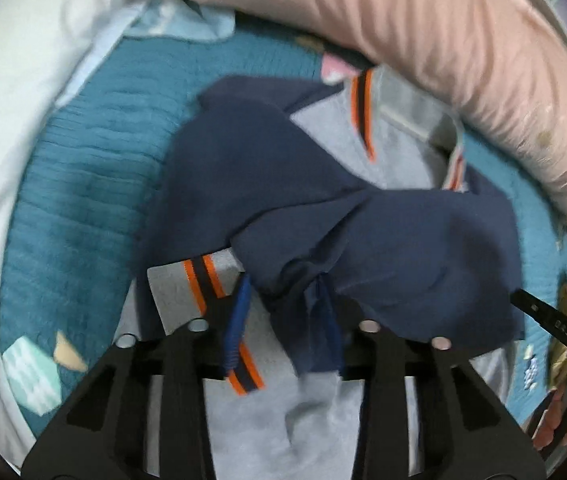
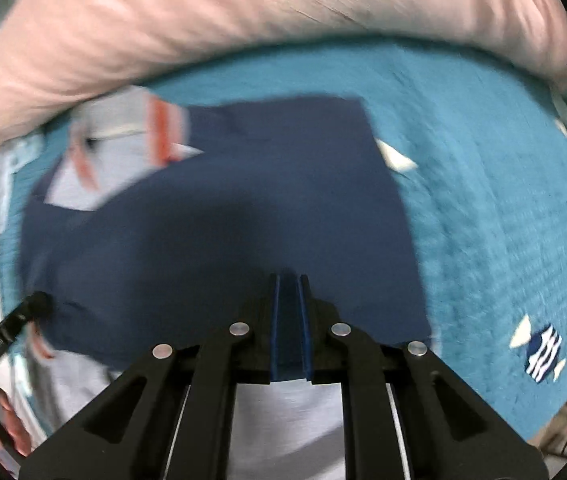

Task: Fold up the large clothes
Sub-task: 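Lower the cuff onto the jacket and open the right tool, then grasp the folded navy sleeve edge with the left tool while the right tool grasps beside it, then lift the collar half with both tools and fold it over onto the striped hem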

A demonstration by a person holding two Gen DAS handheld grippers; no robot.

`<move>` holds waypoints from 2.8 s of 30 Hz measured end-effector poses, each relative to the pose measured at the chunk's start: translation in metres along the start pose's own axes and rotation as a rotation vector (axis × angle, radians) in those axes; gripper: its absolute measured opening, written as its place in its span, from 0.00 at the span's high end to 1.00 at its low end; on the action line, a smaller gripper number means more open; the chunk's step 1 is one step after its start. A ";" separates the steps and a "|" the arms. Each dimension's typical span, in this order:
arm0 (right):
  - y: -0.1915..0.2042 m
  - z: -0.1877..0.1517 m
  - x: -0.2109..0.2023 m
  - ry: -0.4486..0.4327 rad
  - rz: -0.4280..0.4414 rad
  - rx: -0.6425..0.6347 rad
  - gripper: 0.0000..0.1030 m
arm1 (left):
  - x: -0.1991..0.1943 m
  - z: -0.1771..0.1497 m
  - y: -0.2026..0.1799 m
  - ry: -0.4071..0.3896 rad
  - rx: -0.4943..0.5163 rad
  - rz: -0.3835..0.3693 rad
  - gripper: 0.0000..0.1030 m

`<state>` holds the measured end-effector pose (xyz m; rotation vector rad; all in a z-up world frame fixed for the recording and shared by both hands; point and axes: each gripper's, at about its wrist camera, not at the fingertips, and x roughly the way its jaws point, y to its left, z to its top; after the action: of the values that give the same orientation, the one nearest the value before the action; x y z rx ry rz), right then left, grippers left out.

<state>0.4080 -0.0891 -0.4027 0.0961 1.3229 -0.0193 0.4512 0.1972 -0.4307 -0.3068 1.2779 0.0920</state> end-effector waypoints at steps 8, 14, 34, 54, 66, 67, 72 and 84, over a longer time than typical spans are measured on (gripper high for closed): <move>-0.028 -0.008 0.027 0.011 0.068 0.048 0.97 | 0.026 0.008 0.010 0.014 -0.025 -0.005 0.76; -0.021 0.002 0.026 0.046 0.081 0.039 0.91 | 0.019 0.008 0.002 0.030 0.028 0.027 0.72; -0.041 0.074 -0.011 -0.078 0.074 -0.011 0.42 | -0.009 0.060 0.012 -0.020 0.025 0.052 0.27; -0.035 0.136 0.075 0.030 0.083 -0.028 0.30 | 0.043 0.115 0.041 0.020 -0.002 0.119 0.29; -0.051 0.137 0.068 0.063 0.218 0.109 0.89 | 0.033 0.110 0.032 -0.015 0.090 0.170 0.78; -0.049 0.137 0.065 0.060 0.218 0.095 0.89 | 0.029 0.109 0.029 -0.018 0.091 0.169 0.79; -0.053 0.133 0.051 0.042 0.238 0.111 0.90 | 0.012 0.105 0.024 -0.036 0.095 0.144 0.84; -0.060 0.112 -0.006 -0.013 0.281 0.109 0.90 | -0.068 0.081 0.033 -0.086 0.068 0.099 0.85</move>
<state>0.5109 -0.1586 -0.3738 0.3735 1.2854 0.1463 0.4991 0.2577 -0.3511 -0.1786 1.2083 0.1444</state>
